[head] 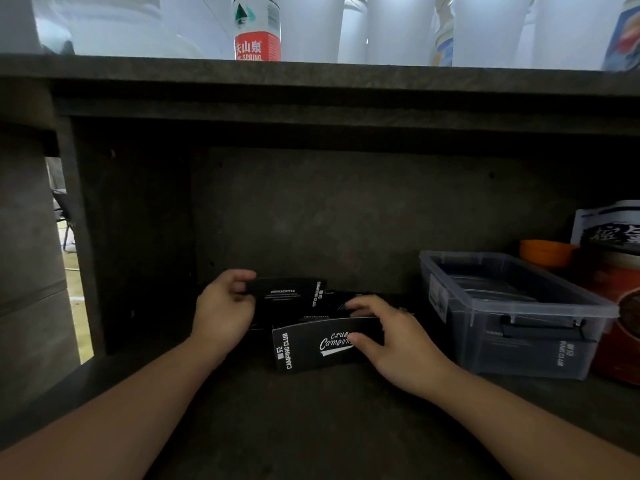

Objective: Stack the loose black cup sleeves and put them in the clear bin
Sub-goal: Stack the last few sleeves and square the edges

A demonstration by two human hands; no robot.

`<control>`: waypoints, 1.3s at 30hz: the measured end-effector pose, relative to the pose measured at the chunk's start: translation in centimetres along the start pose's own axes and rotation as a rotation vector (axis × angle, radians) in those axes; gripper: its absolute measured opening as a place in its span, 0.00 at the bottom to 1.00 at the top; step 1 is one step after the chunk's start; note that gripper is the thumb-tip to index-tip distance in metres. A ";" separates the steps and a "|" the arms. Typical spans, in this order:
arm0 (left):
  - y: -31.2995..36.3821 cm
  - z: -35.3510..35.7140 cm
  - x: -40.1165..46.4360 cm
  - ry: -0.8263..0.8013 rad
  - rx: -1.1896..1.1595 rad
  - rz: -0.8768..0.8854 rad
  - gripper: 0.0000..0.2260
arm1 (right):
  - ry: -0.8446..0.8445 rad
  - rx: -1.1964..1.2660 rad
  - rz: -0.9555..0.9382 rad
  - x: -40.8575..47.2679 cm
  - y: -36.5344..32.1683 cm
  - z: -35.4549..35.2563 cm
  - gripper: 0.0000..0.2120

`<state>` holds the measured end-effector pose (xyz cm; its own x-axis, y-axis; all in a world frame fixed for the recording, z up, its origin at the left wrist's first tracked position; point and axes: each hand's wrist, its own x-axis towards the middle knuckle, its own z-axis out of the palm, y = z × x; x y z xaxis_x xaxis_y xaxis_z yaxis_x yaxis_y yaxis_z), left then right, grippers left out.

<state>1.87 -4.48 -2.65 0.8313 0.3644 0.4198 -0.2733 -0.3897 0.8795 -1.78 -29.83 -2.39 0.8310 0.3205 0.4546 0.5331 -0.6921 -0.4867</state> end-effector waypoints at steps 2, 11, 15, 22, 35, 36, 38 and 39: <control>0.6 0.1 -0.3 -0.037 -0.107 0.042 0.14 | 0.011 0.015 0.010 -0.1 -0.1 0.0 0.28; 1.8 -0.5 -1.7 -0.496 -0.101 0.031 0.12 | -0.010 -0.005 0.017 -0.3 0.1 0.3 0.39; 1.5 0.2 -1.8 -0.395 -0.075 0.069 0.12 | 0.076 0.035 0.013 0.0 0.0 0.1 0.35; 1.9 0.0 -2.2 -0.549 -0.252 -0.077 0.12 | 0.018 -0.071 -0.034 0.0 0.1 0.0 0.20; -0.1 0.2 -0.2 -0.505 0.927 0.042 0.21 | -0.066 -0.020 -0.143 -0.2 -0.6 -0.4 0.04; -0.1 0.1 -0.1 -0.447 0.927 0.034 0.21 | -0.070 -0.028 -0.138 -0.2 -0.6 -0.5 0.03; -0.3 -0.2 0.1 -0.357 0.945 0.022 0.23 | -0.098 -0.047 -0.127 -0.2 -0.5 -0.5 0.02; -0.4 -0.3 0.2 -0.328 0.960 0.018 0.23 | -0.109 -0.049 -0.124 -0.2 -0.5 -0.4 0.02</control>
<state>2.00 -4.06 -2.84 0.9623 0.1578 0.2215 0.0975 -0.9605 0.2607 -2.29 -29.87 -1.96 0.7730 0.4716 0.4243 0.6265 -0.6724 -0.3940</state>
